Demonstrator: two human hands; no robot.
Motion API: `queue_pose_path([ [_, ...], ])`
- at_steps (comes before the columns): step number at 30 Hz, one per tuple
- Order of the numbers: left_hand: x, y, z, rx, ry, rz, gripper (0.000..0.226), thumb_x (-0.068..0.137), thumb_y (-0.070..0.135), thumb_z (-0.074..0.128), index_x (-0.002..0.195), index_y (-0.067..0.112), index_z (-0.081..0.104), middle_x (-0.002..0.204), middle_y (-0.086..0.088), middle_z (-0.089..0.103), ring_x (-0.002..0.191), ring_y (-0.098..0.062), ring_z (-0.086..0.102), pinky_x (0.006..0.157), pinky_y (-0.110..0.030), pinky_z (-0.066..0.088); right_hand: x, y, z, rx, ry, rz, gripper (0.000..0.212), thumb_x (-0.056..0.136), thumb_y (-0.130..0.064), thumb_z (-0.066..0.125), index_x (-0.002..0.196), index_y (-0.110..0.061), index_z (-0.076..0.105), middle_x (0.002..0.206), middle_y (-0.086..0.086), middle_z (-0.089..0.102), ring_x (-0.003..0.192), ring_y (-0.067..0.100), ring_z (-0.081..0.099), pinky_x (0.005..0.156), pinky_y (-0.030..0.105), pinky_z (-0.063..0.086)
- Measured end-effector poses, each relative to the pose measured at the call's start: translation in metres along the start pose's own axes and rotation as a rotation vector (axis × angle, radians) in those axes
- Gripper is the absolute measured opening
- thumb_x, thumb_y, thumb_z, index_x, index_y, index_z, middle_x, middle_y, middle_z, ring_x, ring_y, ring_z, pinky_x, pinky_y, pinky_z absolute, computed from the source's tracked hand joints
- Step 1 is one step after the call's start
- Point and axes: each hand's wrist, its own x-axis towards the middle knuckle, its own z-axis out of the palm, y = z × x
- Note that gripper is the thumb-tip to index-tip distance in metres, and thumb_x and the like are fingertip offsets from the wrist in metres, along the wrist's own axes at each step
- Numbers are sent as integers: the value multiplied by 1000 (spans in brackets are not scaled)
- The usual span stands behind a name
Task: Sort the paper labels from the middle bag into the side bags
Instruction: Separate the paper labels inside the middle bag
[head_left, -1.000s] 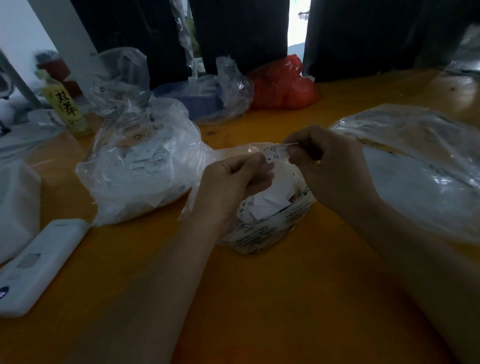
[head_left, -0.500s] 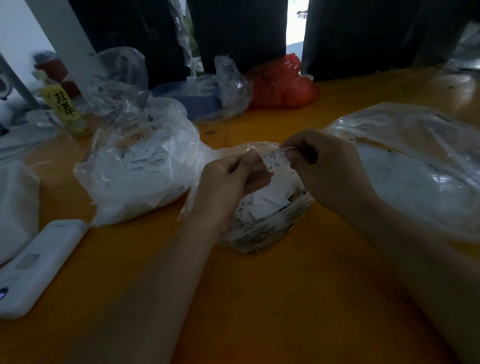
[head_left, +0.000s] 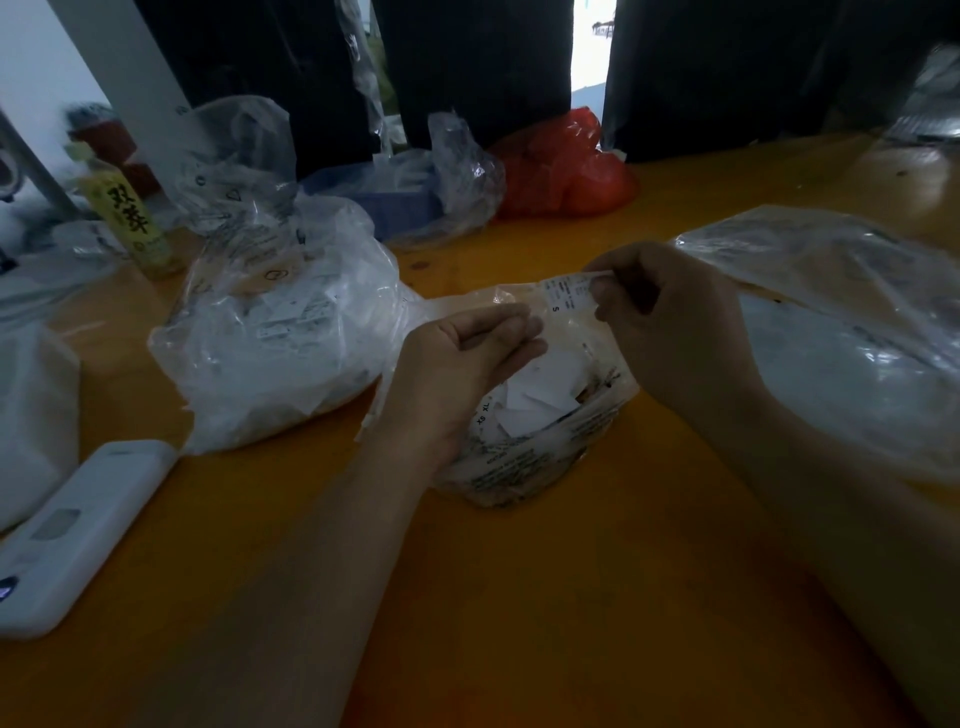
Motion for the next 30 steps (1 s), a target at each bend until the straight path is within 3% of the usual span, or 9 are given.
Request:
queue_pose_path([
  [7,0,-1,1,-29,-11,-15,44,74,16,79,114,1,72,107,-17,80,103,-27,78,86,-24,61,-1,-5,-1,76,15,-47,10,100,-24,61,107,-24,68,88,-17,67,83,1,65,72,18,53],
  [14,0,-2,0,21,-35,-24,21,90,3,75,111,6,73,109,-16,80,106,-27,77,88,-24,60,-2,-4,1,52,-10,-88,9,99,-20,62,104,-27,67,87,-22,64,85,-3,63,72,11,50],
  [21,1,1,2,-3,-41,-13,41,73,17,82,112,5,73,109,-16,80,105,-26,78,87,-23,61,-2,-2,3,-38,-44,-126,12,99,-21,61,108,-23,69,90,-11,68,81,5,61,74,20,50],
  [26,2,-2,0,49,-6,-14,31,91,5,74,120,-2,70,104,-17,80,101,-27,78,82,-23,61,-3,-3,2,-42,-77,-122,12,100,-20,61,107,-24,70,87,-8,68,79,7,59,72,21,48],
  [30,0,0,0,149,6,8,15,97,8,71,110,15,75,99,-12,81,95,-23,79,78,-24,62,-4,-1,3,-51,-128,-121,18,101,-19,59,112,-25,72,83,-15,65,78,3,60,67,15,48],
])
